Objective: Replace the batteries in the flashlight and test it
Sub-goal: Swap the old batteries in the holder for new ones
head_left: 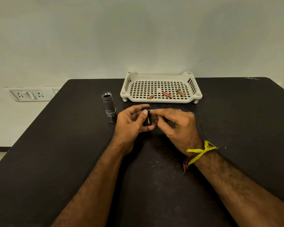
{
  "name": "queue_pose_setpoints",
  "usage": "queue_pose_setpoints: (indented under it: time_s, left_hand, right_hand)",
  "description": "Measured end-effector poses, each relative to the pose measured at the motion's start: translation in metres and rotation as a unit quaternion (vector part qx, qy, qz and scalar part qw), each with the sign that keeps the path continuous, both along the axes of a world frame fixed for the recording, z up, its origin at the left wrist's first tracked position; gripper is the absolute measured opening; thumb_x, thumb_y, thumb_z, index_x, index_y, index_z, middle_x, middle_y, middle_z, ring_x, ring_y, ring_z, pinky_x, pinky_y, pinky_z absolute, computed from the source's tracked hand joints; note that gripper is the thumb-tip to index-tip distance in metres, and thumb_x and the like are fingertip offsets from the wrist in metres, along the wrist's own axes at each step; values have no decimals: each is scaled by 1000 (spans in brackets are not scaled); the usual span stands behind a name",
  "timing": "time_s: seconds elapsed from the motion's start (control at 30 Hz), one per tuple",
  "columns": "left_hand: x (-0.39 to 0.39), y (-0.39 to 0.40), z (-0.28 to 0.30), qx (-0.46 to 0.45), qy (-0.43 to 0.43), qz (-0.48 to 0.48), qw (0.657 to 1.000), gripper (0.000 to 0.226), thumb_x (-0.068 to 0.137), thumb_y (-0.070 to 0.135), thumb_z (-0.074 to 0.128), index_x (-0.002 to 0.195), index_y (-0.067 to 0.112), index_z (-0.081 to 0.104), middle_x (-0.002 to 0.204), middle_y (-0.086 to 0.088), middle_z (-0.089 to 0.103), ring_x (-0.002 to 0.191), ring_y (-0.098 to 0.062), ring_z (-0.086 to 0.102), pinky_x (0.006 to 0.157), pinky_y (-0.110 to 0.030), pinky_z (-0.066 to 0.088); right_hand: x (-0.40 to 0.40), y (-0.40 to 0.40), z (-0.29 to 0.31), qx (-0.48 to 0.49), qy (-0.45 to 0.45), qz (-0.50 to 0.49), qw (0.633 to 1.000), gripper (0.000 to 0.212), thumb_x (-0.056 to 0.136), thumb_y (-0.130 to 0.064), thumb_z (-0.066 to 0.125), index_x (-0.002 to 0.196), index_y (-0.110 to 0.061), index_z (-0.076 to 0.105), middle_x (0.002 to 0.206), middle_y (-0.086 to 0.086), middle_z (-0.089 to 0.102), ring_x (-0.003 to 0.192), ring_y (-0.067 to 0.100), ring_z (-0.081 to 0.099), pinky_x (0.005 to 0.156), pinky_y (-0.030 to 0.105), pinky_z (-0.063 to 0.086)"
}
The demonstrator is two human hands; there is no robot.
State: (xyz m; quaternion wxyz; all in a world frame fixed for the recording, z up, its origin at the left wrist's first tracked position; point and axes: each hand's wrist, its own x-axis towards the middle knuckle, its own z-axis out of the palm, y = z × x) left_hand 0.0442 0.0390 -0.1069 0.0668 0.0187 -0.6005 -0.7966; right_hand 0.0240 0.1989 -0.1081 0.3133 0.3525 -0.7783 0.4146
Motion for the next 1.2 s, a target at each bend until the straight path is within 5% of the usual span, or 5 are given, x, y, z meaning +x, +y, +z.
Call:
queue_pose_setpoints:
  time_s: [0.23,0.5,0.8,1.0,1.2]
  left_hand:
    - [-2,2,-2,-44,-3,41,998,23,92,5,69,114,7,67,103,-15,71,83,-19,76,62,-28,62]
    - [-6,4,-3,-16,-16,127,992,21,97,2,60,118,6,63,106,-20,61,85,-24,71,63,-28,62]
    - [-6,0,-6,-27,14,45,999,28,108,6,33,121,12,57,96,-10,74,73,-21,75,63,-26,60]
    - [-7,-3,-6,-25,35,5,999,24,107,10,42,121,10,61,83,7,75,75,-12,72,74,-25,60]
    - [-4,-5,-3,26,27,-43,998,21,101,7,54,119,5,63,95,-7,76,85,-18,74,82,-31,62]
  right_hand:
    - [4,1,-3,17,-73,26,997,22,80,-1,79,103,-2,77,97,6,77,82,14,72,76,36,60]
    - [-3,4,-4,-13,-150,-84,985,11,81,-4,77,89,-10,76,81,-4,72,69,10,66,69,31,58]
    - [-12,3,-7,101,-145,-103,979,18,84,-11,77,101,-16,77,96,2,75,93,21,63,84,42,55]
    - [-9,5,-5,-23,-108,-92,990,16,84,-3,74,97,-11,78,92,0,74,88,16,66,78,35,56]
    - [-1,-4,-4,-85,-133,-56,986,14,86,-4,76,99,-9,78,90,-4,73,84,10,68,77,24,57]
